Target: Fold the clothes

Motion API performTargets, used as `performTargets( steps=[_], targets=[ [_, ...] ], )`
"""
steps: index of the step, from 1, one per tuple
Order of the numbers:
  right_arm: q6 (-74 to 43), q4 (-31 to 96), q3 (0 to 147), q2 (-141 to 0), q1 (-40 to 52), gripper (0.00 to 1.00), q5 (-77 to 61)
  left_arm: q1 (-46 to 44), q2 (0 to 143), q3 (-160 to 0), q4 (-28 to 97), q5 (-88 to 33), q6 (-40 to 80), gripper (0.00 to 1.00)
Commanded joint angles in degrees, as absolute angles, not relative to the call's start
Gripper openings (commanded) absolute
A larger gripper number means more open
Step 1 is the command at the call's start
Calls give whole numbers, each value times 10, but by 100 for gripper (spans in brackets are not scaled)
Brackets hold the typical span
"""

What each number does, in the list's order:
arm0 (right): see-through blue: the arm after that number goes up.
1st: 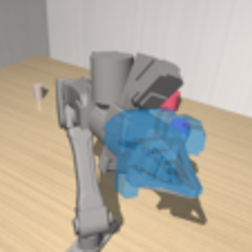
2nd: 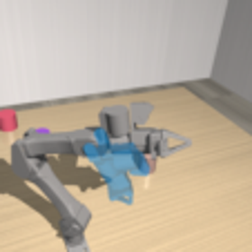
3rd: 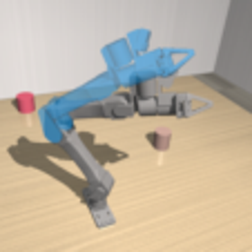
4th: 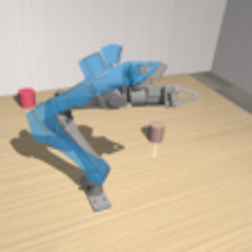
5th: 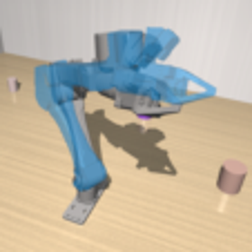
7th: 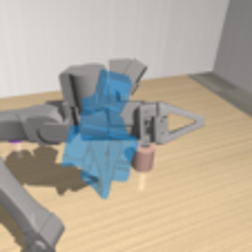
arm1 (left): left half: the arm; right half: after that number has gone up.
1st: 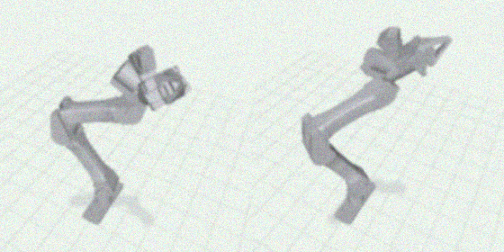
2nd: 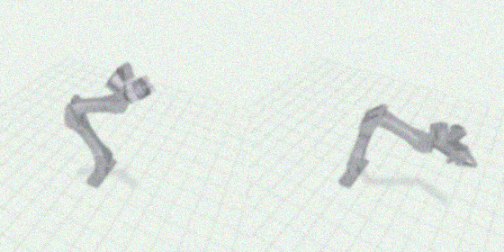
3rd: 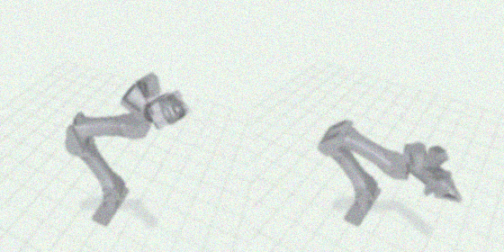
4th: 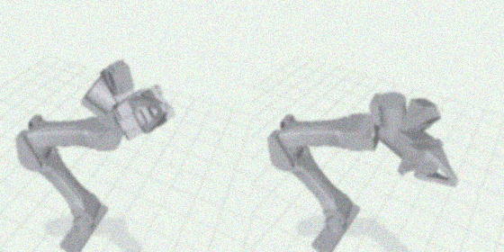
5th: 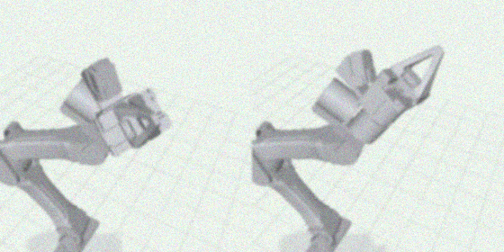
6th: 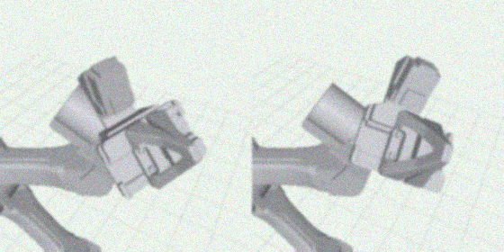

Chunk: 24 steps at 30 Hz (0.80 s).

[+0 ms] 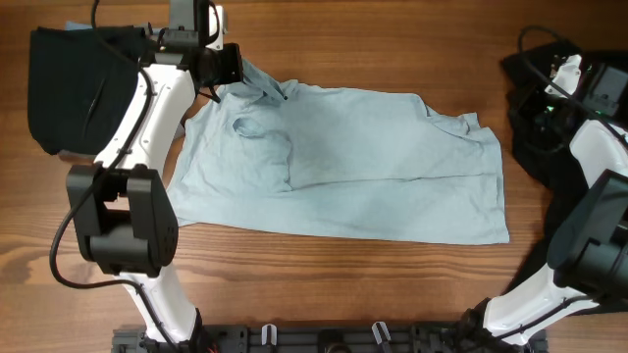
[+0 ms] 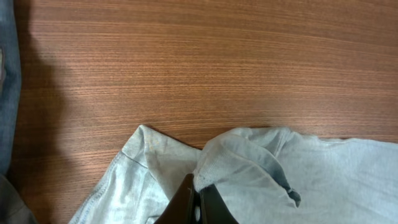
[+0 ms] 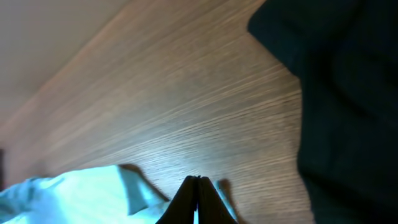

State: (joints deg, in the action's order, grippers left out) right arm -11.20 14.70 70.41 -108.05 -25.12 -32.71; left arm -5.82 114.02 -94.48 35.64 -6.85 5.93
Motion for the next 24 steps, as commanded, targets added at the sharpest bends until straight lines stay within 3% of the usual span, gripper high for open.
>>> performTargets(
  steps=[1, 3, 4, 7, 9, 13, 24],
  targets=[
    [-133, 163, 716, -1061, -249, 4, -374, -57, 1097, -950, 357, -65, 65, 4],
    [-130, 179, 716, -1062, -249, 8, -373, -57, 1095, -950, 356, -65, 65, 4],
    [-112, 187, 716, -1063, -249, 23, -373, -57, 1095, -950, 356, -65, 65, 4],
    [-74, 209, 716, -1065, -244, 49, -343, -58, 1095, -949, 360, -65, 65, 4],
    [-59, 215, 715, -1069, -237, 60, -311, -59, 1095, -949, 360, -65, 65, 4],
    [-44, 209, 715, -1089, -216, 61, -287, -59, 1095, -949, 361, -65, 65, 4],
    [-43, 176, 715, -1162, -176, 52, -191, -59, 1095, -949, 367, -65, 65, 4]
  ],
)
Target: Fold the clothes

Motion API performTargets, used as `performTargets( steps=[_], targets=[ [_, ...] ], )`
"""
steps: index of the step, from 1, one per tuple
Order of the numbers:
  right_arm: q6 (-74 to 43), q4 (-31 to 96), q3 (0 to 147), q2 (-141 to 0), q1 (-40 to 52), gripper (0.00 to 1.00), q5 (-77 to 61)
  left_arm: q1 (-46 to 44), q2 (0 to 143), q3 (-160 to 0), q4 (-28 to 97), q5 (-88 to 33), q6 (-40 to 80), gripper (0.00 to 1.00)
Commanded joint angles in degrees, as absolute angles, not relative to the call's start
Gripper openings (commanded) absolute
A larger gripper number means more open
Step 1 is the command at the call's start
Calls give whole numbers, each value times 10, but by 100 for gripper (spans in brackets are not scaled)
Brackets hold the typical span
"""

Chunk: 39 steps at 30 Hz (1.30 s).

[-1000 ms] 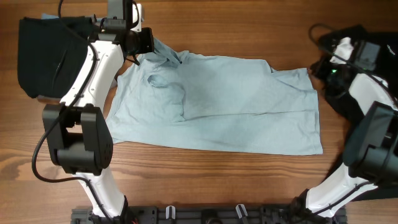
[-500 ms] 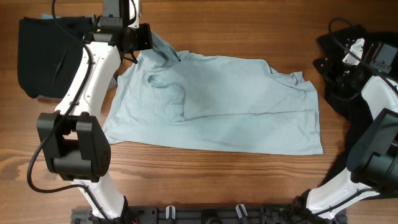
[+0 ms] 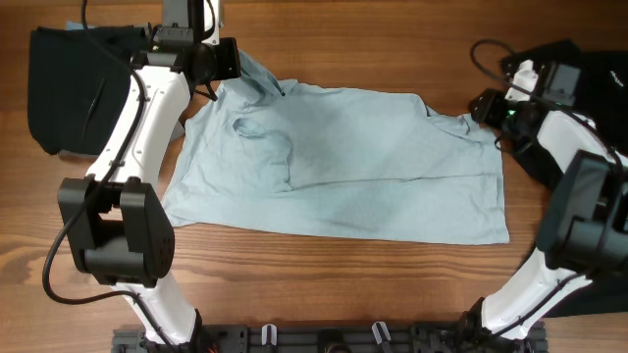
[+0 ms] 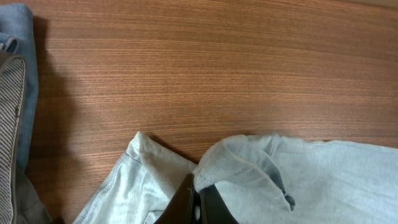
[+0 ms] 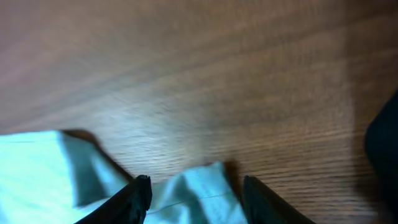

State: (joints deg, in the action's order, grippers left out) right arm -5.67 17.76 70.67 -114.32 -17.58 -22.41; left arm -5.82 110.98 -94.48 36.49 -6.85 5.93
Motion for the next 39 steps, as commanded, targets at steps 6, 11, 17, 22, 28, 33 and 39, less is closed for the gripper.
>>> performTargets(
  steps=[6, 11, 17, 22, 28, 33, 39],
  targets=[
    [-44, 170, 715, -1188, -175, 52, -191, -59, 1095, -949, 367, -65, 65, 4],
    [-45, 174, 715, -1199, -172, 41, -195, -59, 1095, -949, 367, -65, 65, 4],
    [-19, 186, 715, -1199, -170, 32, -245, -59, 1095, -949, 367, -65, 65, 4],
    [-27, 190, 715, -1199, -170, 17, -213, -59, 1095, -949, 367, -65, 65, 4],
    [-32, 192, 716, -1197, -171, 4, -209, -59, 1095, -949, 369, -65, 65, 4],
    [-32, 186, 716, -1173, -173, 5, -262, -59, 1095, -949, 369, -65, 65, 4],
    [-71, 176, 717, -1111, -187, 4, -269, -59, 1095, -949, 369, -65, 65, 4]
  ],
)
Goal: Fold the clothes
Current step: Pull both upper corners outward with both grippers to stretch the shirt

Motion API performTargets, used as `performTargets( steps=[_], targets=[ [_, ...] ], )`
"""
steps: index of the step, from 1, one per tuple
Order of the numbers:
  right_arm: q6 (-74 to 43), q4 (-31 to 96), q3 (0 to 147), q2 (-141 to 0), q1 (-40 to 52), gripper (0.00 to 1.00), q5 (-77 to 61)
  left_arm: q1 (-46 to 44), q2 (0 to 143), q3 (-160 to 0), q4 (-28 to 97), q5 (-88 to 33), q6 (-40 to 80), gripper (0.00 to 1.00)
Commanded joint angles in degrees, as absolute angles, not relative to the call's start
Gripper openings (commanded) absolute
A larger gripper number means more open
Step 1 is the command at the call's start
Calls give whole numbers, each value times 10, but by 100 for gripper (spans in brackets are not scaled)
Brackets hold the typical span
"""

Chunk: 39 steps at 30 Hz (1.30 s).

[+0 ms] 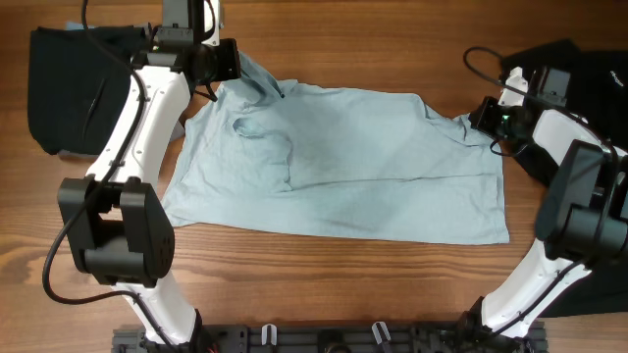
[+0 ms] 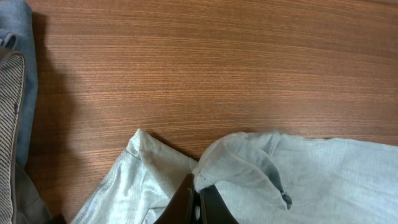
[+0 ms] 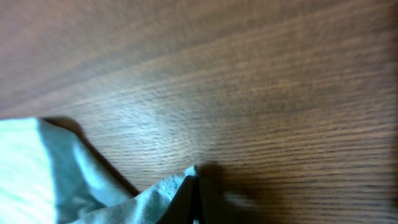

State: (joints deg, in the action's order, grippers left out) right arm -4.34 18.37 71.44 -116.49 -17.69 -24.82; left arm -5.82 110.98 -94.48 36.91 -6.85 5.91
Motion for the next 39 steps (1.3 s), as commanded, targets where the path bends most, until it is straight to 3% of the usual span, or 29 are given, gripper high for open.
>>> performTargets(
  steps=[1, 22, 27, 39],
  targets=[
    [-77, 174, 717, -1099, -191, 4, -269, -59, 1095, -949, 369, -65, 65, 4],
    [-158, 197, 717, -972, -222, 4, -268, -58, 1044, -950, 381, -51, 62, 4],
    [-195, 234, 717, -961, -226, 4, -237, -58, 1044, -950, 422, 7, 63, 4],
    [-237, 342, 717, -961, -230, 4, -90, -39, 1044, -950, 524, 17, 63, 4]
  ],
)
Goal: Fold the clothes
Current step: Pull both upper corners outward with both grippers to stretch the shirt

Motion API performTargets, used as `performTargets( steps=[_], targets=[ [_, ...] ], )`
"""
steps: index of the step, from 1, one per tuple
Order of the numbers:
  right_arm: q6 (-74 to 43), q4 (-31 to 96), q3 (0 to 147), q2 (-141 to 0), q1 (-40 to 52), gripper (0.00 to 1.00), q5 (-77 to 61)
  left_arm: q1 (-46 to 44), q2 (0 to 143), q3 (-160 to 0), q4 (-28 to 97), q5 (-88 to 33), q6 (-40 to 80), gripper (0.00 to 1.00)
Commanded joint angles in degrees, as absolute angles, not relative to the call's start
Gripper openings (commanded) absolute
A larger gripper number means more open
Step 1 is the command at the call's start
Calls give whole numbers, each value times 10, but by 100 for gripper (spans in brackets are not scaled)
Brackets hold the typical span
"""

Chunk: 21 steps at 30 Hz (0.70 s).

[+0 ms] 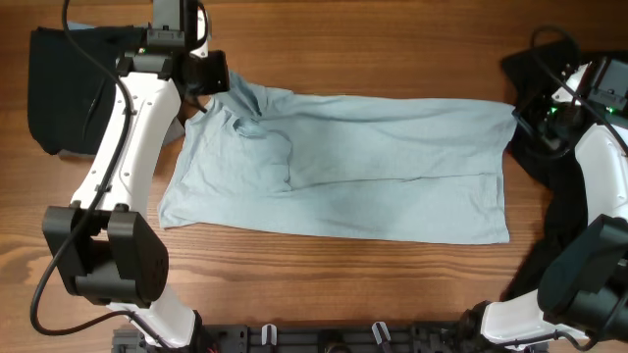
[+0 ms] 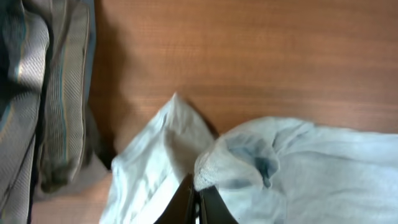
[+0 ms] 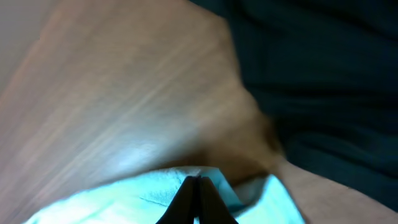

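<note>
A pale blue shirt [image 1: 343, 162] lies spread across the middle of the wooden table, its far edge pulled nearly straight. My left gripper [image 1: 228, 86] is shut on the shirt's far left corner [image 2: 233, 155], by the collar. My right gripper [image 1: 512, 110] is shut on the far right corner [image 3: 186, 177]. Both pinched corners sit slightly raised off the wood.
A dark garment pile [image 1: 69, 83] with a striped piece [image 2: 43, 93] lies at the far left. More dark clothes [image 1: 569, 127] lie at the right edge, close behind my right gripper. Bare wood [image 1: 373, 49] runs along the far side of the shirt.
My right gripper has moved right with the shirt's far right corner, and the left one slightly left. The bunched far right edge is now stretched straight.
My left gripper held the far left corner throughout. The right gripper was shut over the dark clothes, then open at the shirt's bunched right corner, then shut on it. Now the two grippers hold the far edge taut between them.
</note>
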State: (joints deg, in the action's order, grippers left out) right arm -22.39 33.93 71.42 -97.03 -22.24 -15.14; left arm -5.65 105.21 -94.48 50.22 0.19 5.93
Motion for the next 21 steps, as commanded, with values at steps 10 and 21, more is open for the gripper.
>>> performTargets(
  steps=[10, 21],
  targets=[
    [-122, 327, 717, -961, -236, 4, -155, 11, 1036, -950, 588, -37, 67, 4],
    [-114, 396, 717, -961, -243, 5, -149, 22, 1015, -949, 626, -38, 64, 4]
  ],
)
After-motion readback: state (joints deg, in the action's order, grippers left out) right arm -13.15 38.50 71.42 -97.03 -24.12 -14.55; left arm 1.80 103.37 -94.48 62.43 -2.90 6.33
